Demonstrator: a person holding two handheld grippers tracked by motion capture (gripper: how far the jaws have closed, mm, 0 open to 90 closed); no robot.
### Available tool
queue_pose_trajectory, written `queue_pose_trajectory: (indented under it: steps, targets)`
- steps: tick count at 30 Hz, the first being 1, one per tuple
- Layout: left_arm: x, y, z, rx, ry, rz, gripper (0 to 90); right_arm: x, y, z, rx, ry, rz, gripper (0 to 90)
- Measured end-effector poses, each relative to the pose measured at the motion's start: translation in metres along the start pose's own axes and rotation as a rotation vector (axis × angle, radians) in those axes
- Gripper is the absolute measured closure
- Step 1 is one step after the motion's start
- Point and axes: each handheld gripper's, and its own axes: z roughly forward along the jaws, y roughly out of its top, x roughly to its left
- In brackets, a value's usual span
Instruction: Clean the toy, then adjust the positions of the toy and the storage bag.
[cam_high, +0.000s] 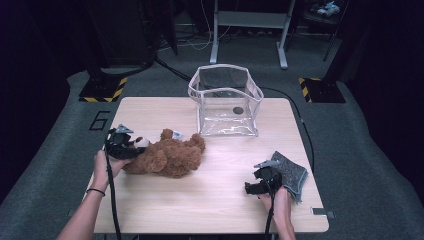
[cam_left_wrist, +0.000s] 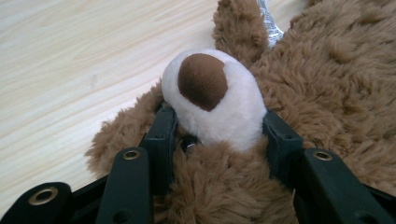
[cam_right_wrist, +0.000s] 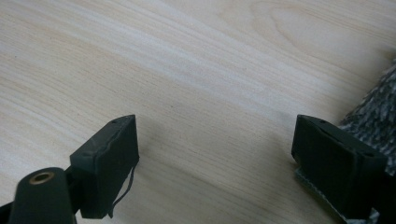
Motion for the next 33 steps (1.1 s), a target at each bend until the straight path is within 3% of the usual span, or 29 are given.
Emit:
queue_pose_trajectory:
  steps: [4, 9, 11, 12, 13, 14, 19, 20, 28, 29, 31, 33]
  targets:
    - [0.008, -0.002, 0.001, -0.008, -0.017, -0.022, 54.1, -0.001, 0.001, 0.002, -0.001, 0.0, -0.006, 14.2]
    - [0.007, -0.004, 0.003, -0.035, -0.009, -0.045, 54.0, -0.001, 0.002, -0.001, -0.006, -0.003, 0.002, 14.2]
    - [0.008, -0.004, 0.002, -0.034, -0.004, -0.039, 54.0, -0.001, 0.003, -0.005, -0.012, -0.001, -0.01, 14.2]
    - [0.01, -0.004, 0.0, -0.009, -0.009, -0.017, 54.0, -0.001, 0.004, -0.007, -0.017, -0.003, -0.01, 14.2]
    - [0.01, -0.004, 0.002, -0.032, -0.001, -0.039, 54.0, -0.001, 0.007, -0.009, -0.021, -0.007, -0.014, 14.2]
    - [0.012, -0.004, 0.001, -0.017, -0.004, -0.027, 54.0, -0.002, 0.008, -0.011, -0.026, -0.005, -0.017, 14.2]
    - [0.02, -0.005, 0.0, -0.018, 0.008, -0.05, 53.8, -0.004, 0.016, -0.018, -0.041, -0.018, -0.024, 14.3]
    - [0.022, -0.004, -0.001, -0.005, 0.005, -0.028, 53.8, -0.004, 0.018, -0.019, -0.043, -0.02, -0.024, 14.3]
    - [0.022, -0.004, -0.001, -0.009, 0.006, -0.03, 53.5, -0.01, 0.025, -0.022, -0.049, -0.014, -0.024, 14.2]
    - [0.022, -0.005, 0.0, -0.026, 0.008, -0.048, 53.4, -0.011, 0.027, -0.022, -0.046, -0.015, -0.022, 14.2]
    - [0.024, -0.004, -0.001, -0.006, 0.007, -0.033, 53.4, -0.012, 0.031, -0.023, -0.054, -0.011, -0.018, 14.2]
    - [0.025, -0.004, -0.001, -0.025, 0.022, -0.041, 53.4, -0.015, 0.037, -0.026, -0.068, -0.006, -0.014, 14.1]
